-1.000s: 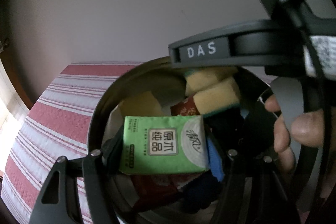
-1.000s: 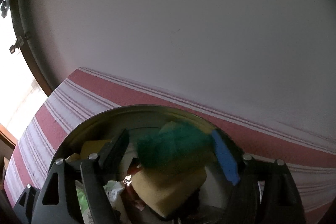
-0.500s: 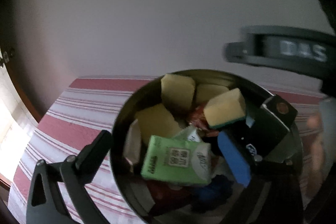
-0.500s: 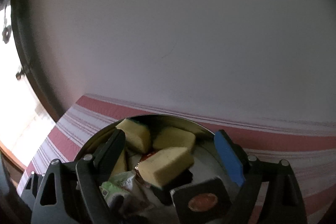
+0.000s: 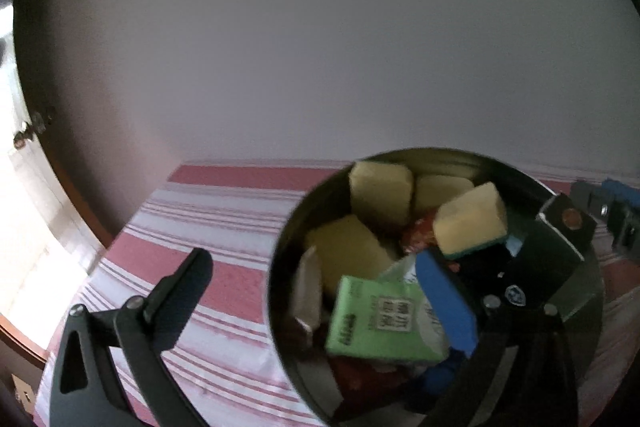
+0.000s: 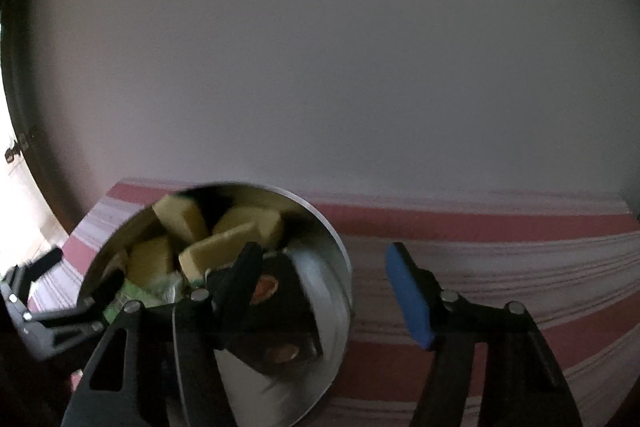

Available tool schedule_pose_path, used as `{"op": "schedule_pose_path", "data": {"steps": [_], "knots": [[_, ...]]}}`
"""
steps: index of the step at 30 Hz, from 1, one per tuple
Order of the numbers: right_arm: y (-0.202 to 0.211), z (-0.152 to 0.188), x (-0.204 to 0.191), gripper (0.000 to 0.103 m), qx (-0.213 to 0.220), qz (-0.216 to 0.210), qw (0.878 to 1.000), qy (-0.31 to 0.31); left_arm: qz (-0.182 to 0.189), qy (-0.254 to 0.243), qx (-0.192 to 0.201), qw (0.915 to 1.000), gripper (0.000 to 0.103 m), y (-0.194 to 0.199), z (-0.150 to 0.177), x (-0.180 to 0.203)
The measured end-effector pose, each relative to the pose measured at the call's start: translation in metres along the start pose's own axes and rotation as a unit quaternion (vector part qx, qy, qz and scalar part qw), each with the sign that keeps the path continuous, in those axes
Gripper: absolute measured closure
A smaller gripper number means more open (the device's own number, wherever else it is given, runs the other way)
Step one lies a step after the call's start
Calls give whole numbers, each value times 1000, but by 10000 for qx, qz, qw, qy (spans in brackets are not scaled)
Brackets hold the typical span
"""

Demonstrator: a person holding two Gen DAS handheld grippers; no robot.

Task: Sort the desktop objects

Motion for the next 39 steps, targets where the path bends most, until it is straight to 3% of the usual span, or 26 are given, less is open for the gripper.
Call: {"op": "schedule_pose_path", "data": {"steps": [3, 10, 16, 19, 24, 28, 29, 31, 33, 39], "knots": [[-4, 7, -14, 42, -124, -258, 9994, 184, -31, 10, -19, 10000, 0, -3, 0, -3], [28, 27, -32, 42, -92, -515, 9955, 791, 89, -173, -50, 9998, 0, -1, 3, 6], [47, 59, -46, 42, -594, -745, 9878, 1230, 153, -214, -4, 9997, 0, 4, 3, 7], [49, 66, -45, 42, -649, -1010, 9870, 1065, 176, -135, 1, 9998, 0, 4, 4, 4], [74, 48, -26, 42, -56, -1068, 9930, 501, 221, -108, -50, 9997, 0, 3, 5, 2], [89, 42, -6, 40, 450, -624, 9970, -25, 337, -103, -64, 9994, 0, 6, 6, 5], [90, 43, -2, 39, 531, -488, 9972, -191, 361, -91, -101, 9993, 0, 5, 7, 6], [91, 46, 5, 21, 649, -267, 9962, -511, 459, -28, -137, 9988, 0, 7, 10, 7], [93, 51, 10, 11, 783, -95, 9935, -826, 500, 83, -186, 9985, 0, 7, 13, 6], [95, 60, 9, 5, 818, -135, 9917, -980, 413, 306, -211, 9985, 0, 24, 36, 5]]}}
Point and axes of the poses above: each gripper's, at about its wrist camera, not at the fingertips, and y roughly against the way its jaws point, x to its right, z to its underside, the point moved 2 cm from there along -y, roughly the way its jaws point, and after that the axes turned 8 degrees about z, right-handed, at the moved point
